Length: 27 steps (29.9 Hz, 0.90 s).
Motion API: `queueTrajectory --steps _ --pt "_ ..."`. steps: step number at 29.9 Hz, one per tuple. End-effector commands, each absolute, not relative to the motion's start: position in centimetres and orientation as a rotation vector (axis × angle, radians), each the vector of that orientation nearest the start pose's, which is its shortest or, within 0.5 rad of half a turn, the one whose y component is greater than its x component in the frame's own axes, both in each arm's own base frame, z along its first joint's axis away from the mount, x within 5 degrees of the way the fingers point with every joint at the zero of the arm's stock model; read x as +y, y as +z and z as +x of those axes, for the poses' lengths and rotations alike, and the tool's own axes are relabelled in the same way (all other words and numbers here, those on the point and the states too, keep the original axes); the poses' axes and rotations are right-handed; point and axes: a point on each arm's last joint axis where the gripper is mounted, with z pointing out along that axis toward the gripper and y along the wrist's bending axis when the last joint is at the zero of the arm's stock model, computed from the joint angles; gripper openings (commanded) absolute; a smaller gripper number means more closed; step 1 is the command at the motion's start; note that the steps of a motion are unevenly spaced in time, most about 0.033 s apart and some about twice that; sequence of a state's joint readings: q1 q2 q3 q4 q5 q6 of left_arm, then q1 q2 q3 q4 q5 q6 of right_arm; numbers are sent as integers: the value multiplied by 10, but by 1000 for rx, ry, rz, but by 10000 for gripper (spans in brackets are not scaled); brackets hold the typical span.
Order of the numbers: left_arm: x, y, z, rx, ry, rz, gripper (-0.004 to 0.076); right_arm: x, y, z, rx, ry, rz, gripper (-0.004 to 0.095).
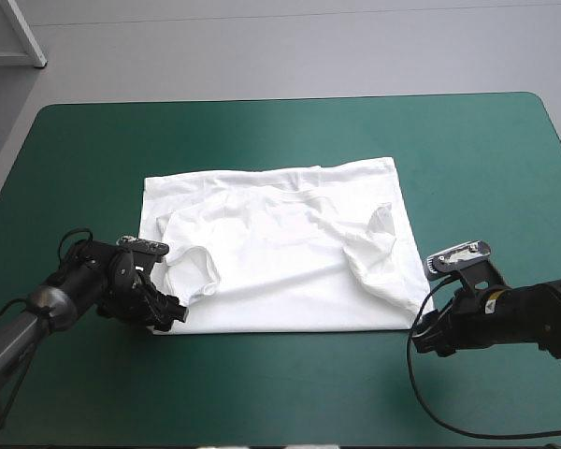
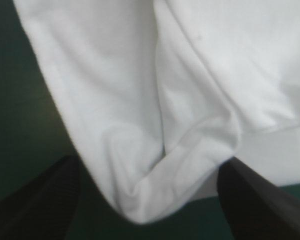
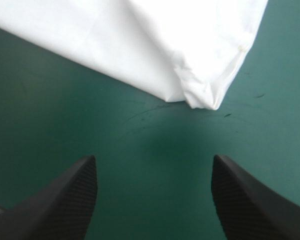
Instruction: Fold the cloth
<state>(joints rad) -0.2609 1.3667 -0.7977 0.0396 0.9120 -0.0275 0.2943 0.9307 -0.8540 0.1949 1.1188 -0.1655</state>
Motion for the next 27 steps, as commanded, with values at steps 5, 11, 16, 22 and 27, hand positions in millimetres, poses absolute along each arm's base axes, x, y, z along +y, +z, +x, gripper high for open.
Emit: queueTrajectory --steps 5,11,16,22,27 --pt "-66 209 233 2972 -77 352 384 62 321 164 2525 253 -502 611" --pt "-67 209 234 2960 -85 386 66 69 300 190 2605 241 -503 607" --pt "-67 209 234 2954 -82 423 21 76 274 213 2692 232 -533 604" --pt "-67 209 234 2949 -88 416 21 84 238 235 2813 238 -528 603" --pt "-67 210 235 2937 -92 412 20 92 223 240 2870 336 -527 511"
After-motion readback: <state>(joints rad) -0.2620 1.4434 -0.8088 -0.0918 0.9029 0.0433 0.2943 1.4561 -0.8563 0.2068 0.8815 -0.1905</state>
